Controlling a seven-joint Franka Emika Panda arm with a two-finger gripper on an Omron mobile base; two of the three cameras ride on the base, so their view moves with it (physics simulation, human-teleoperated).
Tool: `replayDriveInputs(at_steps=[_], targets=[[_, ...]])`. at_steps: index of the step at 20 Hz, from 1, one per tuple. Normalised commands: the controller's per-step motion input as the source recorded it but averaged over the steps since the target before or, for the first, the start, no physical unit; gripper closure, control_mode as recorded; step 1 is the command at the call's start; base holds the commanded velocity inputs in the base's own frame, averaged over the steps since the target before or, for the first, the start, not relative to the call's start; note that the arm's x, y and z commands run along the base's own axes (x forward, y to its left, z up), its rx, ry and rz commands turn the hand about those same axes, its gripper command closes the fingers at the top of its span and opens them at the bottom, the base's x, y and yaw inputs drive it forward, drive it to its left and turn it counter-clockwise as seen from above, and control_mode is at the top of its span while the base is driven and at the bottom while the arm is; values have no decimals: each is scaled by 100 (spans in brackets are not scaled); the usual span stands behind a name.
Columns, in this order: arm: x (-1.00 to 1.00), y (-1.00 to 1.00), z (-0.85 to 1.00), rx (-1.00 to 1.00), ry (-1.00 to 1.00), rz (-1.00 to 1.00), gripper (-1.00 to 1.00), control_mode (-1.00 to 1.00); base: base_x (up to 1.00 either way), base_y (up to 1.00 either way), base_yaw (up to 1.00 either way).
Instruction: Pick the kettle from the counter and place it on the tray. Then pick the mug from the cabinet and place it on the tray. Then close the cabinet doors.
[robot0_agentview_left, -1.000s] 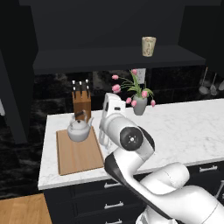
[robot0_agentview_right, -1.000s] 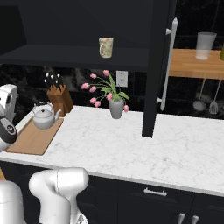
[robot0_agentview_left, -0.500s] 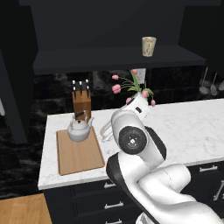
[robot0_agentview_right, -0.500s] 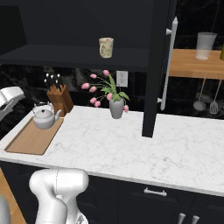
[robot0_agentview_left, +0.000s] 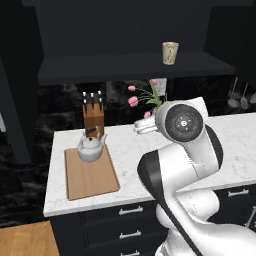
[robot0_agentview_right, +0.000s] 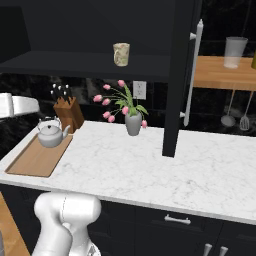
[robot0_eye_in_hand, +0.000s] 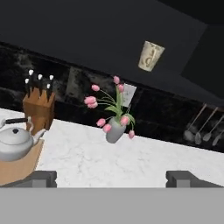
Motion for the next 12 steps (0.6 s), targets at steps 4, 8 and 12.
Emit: replayDriveInputs(at_steps=[4, 8, 12], targets=[[-3, -64, 45, 35, 0, -18, -100, -100, 0, 0, 0], [2, -61, 44, 32, 0, -15, -100, -100, 0, 0, 0], [21, -47, 46, 22, 8, -13, -100, -100, 0, 0, 0]])
